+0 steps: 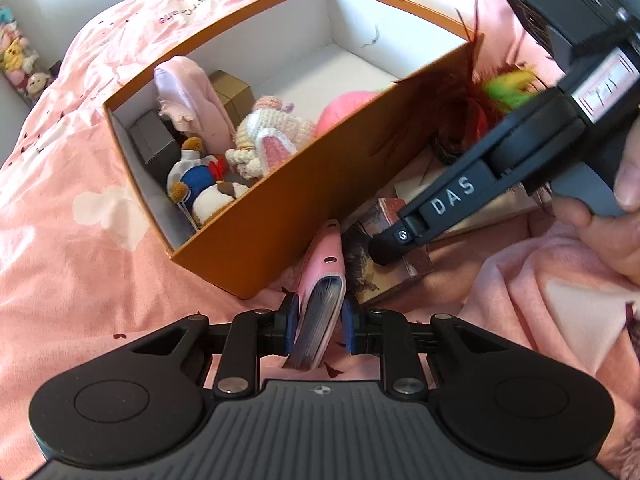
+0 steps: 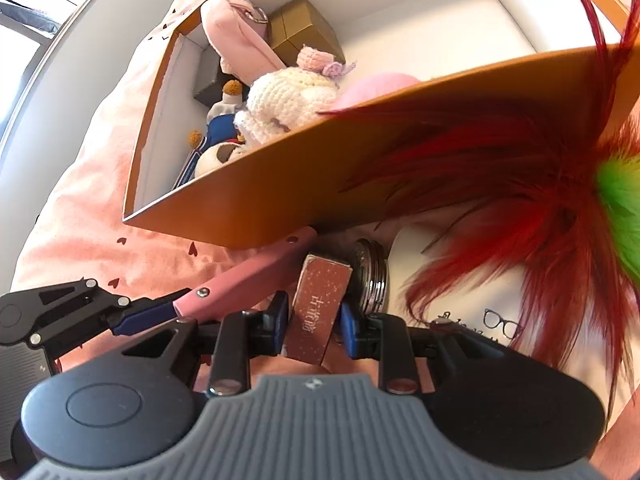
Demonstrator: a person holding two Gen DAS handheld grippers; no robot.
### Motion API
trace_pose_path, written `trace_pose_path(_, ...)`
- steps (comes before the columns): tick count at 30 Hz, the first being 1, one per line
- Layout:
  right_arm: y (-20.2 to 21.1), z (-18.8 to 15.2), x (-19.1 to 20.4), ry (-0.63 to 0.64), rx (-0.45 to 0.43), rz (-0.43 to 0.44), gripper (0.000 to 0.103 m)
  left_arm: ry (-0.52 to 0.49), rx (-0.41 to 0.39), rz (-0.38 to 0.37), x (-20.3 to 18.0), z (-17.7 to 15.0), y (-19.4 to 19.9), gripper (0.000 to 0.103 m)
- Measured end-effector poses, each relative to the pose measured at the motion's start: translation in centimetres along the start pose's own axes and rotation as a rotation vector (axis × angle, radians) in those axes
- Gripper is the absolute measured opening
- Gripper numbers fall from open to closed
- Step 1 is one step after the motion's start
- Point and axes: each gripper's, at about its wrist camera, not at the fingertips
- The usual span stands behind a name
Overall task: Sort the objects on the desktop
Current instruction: 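Grasp the brown card box with the right tool while the left tool grasps the pink card holder, then carry the pink card holder with the left tool while the right tool carries the card box into the box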
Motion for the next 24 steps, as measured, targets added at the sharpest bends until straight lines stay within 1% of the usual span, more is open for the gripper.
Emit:
trace_pose_path(2, 0.1, 0.0, 0.3, 0.021, -0.006, 0.004, 0.029, 0.021, -0.009, 0.000, 0.3, 0.1, 0.5, 0.023)
trace_pose_path(5, 0.8, 0.1, 0.8, 0.061, -0.036, 0.021, 0.027, 0.059, -0.047, -0.008, 0.8, 0.5, 1.8, 0.020)
trace_pose_path(10, 3.0, 0.3, 1.1, 0.111, -0.090, 0.030, 0.025, 0.127, -0.090, -0.025, 1.1, 1.3, 3.9, 0.019)
trace_pose_path(14, 4.8, 0.5, 0.8, 0.110, -0.118, 0.060, 0.025, 0.205, -0.101, -0.041, 1.5, 2.3, 5.6, 0.019)
trace_pose_path(19, 8.3, 0.9, 0.4, 0.114, -0.186, 0.097, 0.025, 0.271, -0.141, -0.084, 2.0, 3.5, 7.6, 0.019)
trace_pose_path(24, 11.9, 1.7, -0.3, 0.109, -0.273, 0.125, 0.025, 0.330, -0.195, -0.144, 3.0, 5.0, 9.5, 0.019)
Point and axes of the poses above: each gripper's, at about its wrist camera, not at the fingertips, and y roughly against the way its jaws point, x to its left, z to its top, and after that the axes turned 6 degrees about -z, right-handed
